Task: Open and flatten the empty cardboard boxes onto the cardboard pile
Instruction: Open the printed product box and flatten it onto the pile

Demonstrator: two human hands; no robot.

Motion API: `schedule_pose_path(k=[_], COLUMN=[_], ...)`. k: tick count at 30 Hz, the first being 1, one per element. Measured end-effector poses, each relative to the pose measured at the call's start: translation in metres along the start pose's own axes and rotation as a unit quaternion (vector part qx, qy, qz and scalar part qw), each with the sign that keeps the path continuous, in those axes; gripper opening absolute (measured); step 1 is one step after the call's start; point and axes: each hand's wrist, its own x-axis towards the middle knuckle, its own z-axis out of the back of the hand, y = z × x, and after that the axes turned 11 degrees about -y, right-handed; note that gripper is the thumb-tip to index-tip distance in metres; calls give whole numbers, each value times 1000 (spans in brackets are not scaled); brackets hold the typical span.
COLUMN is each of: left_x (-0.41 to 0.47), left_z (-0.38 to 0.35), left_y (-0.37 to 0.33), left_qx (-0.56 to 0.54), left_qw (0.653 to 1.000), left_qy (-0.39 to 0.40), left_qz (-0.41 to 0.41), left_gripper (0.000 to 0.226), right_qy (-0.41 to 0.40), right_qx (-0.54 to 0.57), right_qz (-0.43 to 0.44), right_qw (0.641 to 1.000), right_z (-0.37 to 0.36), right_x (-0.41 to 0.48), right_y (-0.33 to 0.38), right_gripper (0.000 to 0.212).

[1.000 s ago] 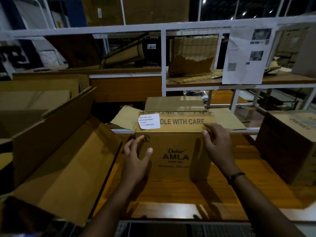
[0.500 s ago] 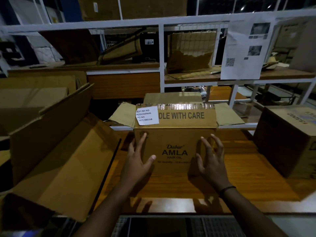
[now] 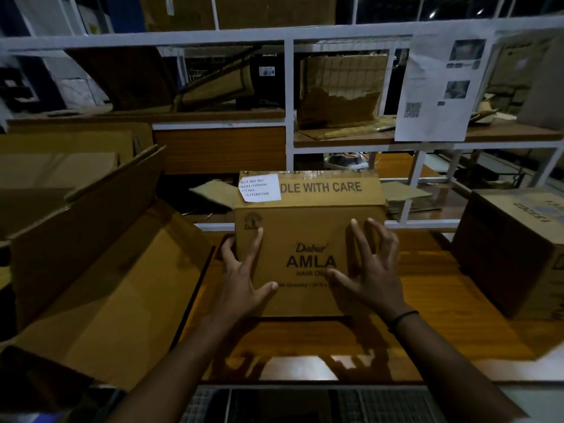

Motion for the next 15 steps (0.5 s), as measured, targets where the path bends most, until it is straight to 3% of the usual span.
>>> schedule_pose_path(k=[6, 15], left_x=[20, 49], left_z=[20, 48], left_y=[-2, 0], left_qx=[-1, 27], left_qw=[1000, 998], left_qy=[-2, -15], left_qz=[-16, -48], left_gripper=[124, 108], right_qy=[14, 37], right_qx=[13, 16], right_qz=[23, 82], right_qw=[1000, 996], right_z=[16, 14], right_x=[28, 61], right_y=[19, 36], right_gripper=[115, 96])
